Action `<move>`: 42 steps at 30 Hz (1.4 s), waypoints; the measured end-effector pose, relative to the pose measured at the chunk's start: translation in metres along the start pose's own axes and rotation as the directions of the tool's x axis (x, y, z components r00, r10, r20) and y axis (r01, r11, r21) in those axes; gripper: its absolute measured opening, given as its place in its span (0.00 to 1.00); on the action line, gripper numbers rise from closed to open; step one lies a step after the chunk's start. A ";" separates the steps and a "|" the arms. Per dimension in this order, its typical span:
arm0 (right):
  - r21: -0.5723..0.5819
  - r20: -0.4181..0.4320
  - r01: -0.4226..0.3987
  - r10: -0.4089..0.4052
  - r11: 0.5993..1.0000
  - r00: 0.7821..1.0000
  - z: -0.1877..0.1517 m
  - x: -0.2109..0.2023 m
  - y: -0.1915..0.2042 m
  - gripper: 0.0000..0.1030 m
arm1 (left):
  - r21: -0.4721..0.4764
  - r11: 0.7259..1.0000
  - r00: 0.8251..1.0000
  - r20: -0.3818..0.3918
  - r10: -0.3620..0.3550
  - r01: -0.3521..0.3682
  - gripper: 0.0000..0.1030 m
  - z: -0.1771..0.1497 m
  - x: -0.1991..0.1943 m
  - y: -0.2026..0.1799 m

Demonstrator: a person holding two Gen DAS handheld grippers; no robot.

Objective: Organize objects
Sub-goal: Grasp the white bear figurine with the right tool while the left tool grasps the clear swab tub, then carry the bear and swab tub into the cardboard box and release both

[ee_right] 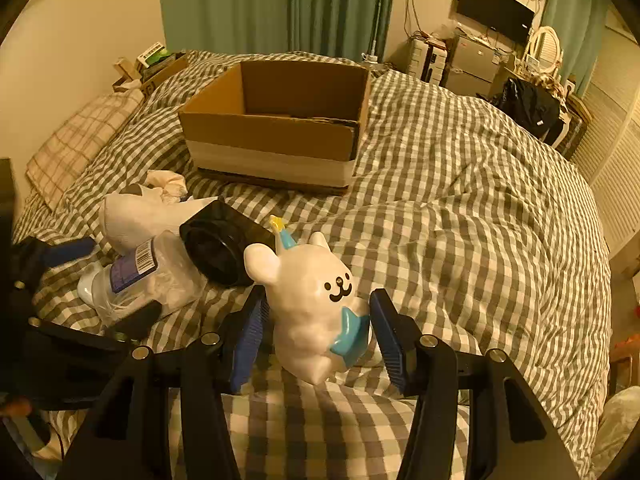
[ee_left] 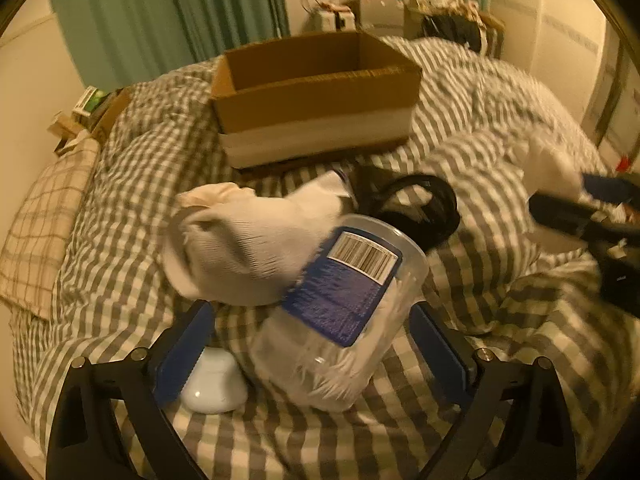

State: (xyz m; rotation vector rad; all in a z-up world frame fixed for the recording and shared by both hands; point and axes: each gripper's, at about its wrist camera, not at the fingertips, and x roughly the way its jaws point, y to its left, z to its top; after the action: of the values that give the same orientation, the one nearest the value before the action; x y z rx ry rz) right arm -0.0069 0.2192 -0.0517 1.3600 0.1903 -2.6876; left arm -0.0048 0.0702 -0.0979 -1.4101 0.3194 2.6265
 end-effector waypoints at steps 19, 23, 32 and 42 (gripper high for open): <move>0.008 0.109 -0.081 0.079 0.997 0.991 0.025 -0.040 0.003 0.50 | -0.025 0.994 0.989 0.106 -0.103 0.107 0.71 0.018 -0.058 0.023; -0.004 0.159 -0.114 0.113 0.993 0.981 0.060 -0.057 0.003 0.50 | -0.031 0.989 0.972 0.188 -0.138 0.146 0.70 0.056 -0.079 0.042; -0.032 0.269 -0.065 0.071 0.997 0.960 0.156 -0.055 0.006 0.50 | -0.042 0.983 0.951 0.263 -0.160 0.177 0.65 0.159 -0.057 0.077; 0.025 0.217 -0.075 0.067 0.997 0.974 0.221 0.051 -0.003 0.50 | -0.085 0.984 0.963 0.232 -0.134 0.157 0.65 0.223 0.033 0.084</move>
State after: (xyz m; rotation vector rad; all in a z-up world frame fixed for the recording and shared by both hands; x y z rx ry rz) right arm -0.2123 0.1825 0.0375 1.0500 0.0749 -2.7625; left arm -0.2210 0.0464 0.0046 -1.0979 0.0513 2.6780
